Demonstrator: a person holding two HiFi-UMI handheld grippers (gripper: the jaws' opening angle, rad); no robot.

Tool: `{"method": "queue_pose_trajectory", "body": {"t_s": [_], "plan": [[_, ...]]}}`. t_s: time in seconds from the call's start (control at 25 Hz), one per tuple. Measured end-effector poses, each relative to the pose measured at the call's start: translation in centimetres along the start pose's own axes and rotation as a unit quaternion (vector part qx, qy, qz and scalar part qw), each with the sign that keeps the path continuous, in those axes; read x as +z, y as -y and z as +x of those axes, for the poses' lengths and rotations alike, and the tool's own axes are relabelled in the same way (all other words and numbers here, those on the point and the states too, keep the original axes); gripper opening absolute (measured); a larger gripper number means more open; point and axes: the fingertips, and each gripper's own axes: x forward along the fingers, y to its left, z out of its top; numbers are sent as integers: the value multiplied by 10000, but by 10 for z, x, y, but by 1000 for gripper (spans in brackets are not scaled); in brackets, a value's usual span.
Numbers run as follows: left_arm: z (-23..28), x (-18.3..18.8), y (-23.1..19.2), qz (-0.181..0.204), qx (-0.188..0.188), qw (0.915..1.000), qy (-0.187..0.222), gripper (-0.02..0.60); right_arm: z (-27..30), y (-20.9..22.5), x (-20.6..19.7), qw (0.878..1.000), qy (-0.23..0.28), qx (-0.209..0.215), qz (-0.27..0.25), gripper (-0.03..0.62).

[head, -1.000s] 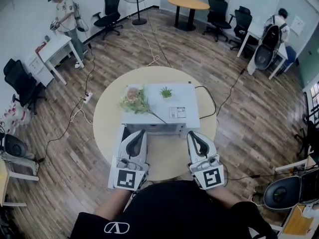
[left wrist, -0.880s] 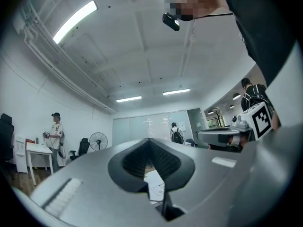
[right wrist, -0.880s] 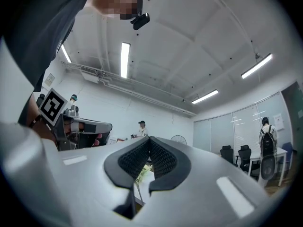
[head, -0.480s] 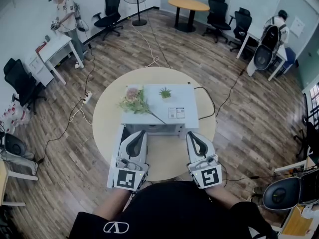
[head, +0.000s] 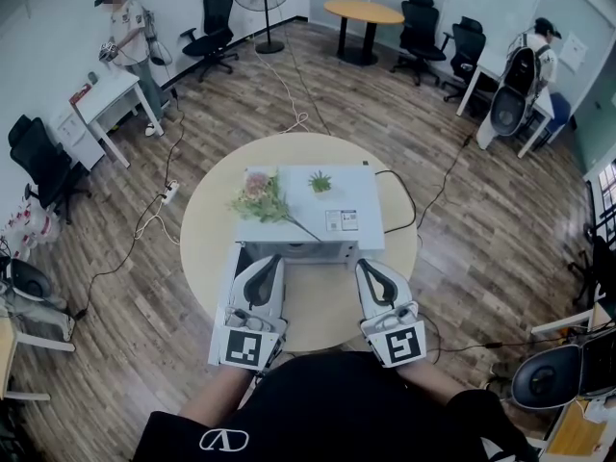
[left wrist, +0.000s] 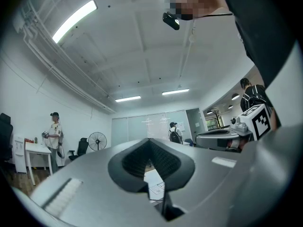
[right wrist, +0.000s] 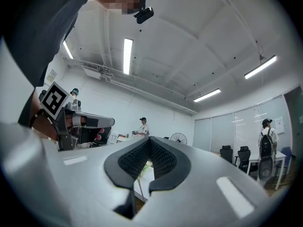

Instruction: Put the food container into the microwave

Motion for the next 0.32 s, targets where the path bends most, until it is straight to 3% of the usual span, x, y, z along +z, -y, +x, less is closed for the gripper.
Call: {"method": "queue_pose_trajectory", "body": {"t_s": [0.32], "plan": [[-4, 2, 2, -1, -46, 10000, -19, 0, -1, -6, 0, 10000, -70, 56, -38, 8]]}}
